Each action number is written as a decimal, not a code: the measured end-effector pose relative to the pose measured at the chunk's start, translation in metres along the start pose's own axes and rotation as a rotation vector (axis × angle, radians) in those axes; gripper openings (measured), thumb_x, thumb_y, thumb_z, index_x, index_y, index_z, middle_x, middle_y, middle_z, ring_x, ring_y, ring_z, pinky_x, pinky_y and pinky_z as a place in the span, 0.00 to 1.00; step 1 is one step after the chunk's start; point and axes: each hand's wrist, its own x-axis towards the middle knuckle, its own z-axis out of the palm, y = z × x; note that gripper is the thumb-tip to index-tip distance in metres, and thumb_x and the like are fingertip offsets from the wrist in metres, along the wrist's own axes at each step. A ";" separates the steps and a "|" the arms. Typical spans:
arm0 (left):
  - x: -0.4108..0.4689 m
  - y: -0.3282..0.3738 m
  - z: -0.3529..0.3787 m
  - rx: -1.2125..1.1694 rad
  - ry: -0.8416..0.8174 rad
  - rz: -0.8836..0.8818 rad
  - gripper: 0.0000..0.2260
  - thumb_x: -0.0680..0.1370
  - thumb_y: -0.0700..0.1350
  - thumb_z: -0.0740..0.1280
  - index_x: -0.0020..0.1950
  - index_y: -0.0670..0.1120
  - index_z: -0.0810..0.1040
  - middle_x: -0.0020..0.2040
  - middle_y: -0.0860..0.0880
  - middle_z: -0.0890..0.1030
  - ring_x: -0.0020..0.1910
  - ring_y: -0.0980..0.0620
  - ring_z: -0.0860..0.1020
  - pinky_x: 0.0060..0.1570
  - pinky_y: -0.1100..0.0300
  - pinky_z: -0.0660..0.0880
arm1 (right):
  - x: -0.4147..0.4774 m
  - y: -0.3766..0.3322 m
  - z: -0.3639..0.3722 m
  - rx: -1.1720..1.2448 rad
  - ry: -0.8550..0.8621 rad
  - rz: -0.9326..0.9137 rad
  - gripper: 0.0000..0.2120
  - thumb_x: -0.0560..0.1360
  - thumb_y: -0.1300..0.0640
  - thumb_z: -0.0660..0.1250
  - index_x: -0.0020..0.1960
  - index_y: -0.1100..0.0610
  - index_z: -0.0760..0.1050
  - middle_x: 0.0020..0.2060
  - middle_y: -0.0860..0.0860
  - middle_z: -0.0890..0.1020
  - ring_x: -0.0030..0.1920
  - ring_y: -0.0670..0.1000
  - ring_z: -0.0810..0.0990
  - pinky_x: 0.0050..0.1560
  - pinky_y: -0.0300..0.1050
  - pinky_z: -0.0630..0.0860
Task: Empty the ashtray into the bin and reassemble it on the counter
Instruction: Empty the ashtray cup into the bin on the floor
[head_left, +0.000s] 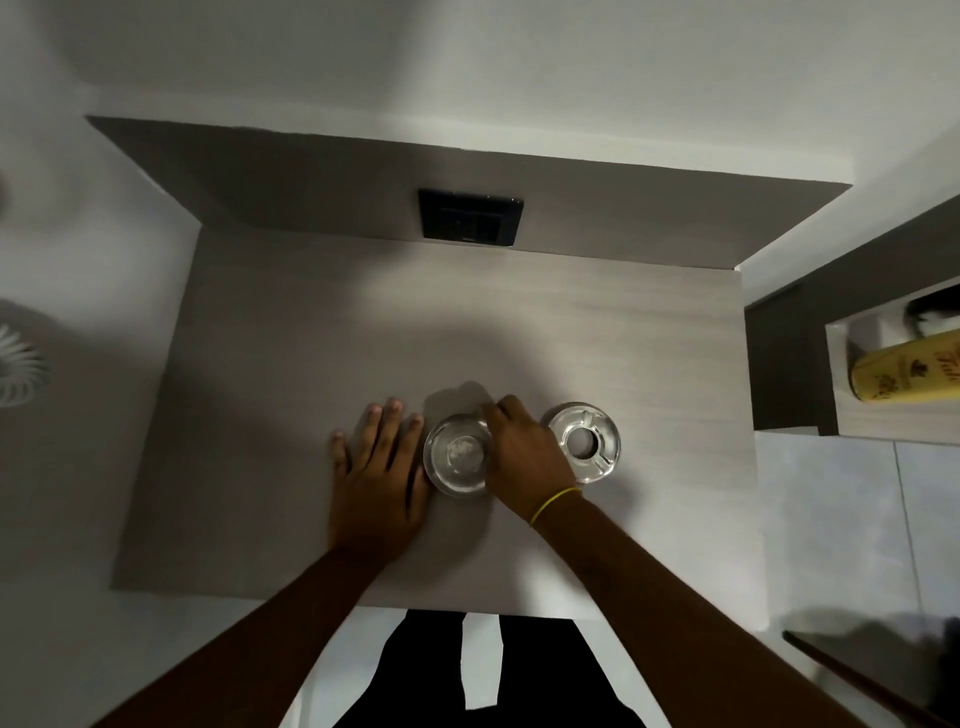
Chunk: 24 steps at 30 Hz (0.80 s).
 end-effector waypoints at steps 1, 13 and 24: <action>0.000 0.000 0.000 -0.005 0.000 0.000 0.29 0.85 0.55 0.57 0.85 0.47 0.67 0.87 0.42 0.64 0.88 0.39 0.60 0.80 0.28 0.58 | 0.002 0.002 -0.001 0.051 0.012 0.022 0.26 0.71 0.67 0.69 0.69 0.60 0.76 0.64 0.59 0.78 0.53 0.67 0.85 0.51 0.58 0.83; -0.020 0.037 0.008 0.033 -0.108 0.796 0.27 0.84 0.52 0.62 0.84 0.48 0.69 0.86 0.46 0.67 0.85 0.43 0.66 0.78 0.33 0.64 | -0.109 0.123 -0.034 0.843 0.427 0.371 0.17 0.74 0.70 0.72 0.57 0.52 0.83 0.48 0.51 0.89 0.48 0.54 0.88 0.43 0.47 0.87; -0.006 0.288 0.037 0.065 -0.336 1.378 0.30 0.80 0.53 0.64 0.83 0.50 0.68 0.86 0.49 0.68 0.86 0.47 0.65 0.82 0.38 0.65 | -0.295 0.298 0.017 1.242 1.000 0.950 0.20 0.72 0.79 0.70 0.56 0.57 0.80 0.40 0.59 0.85 0.38 0.63 0.84 0.28 0.46 0.85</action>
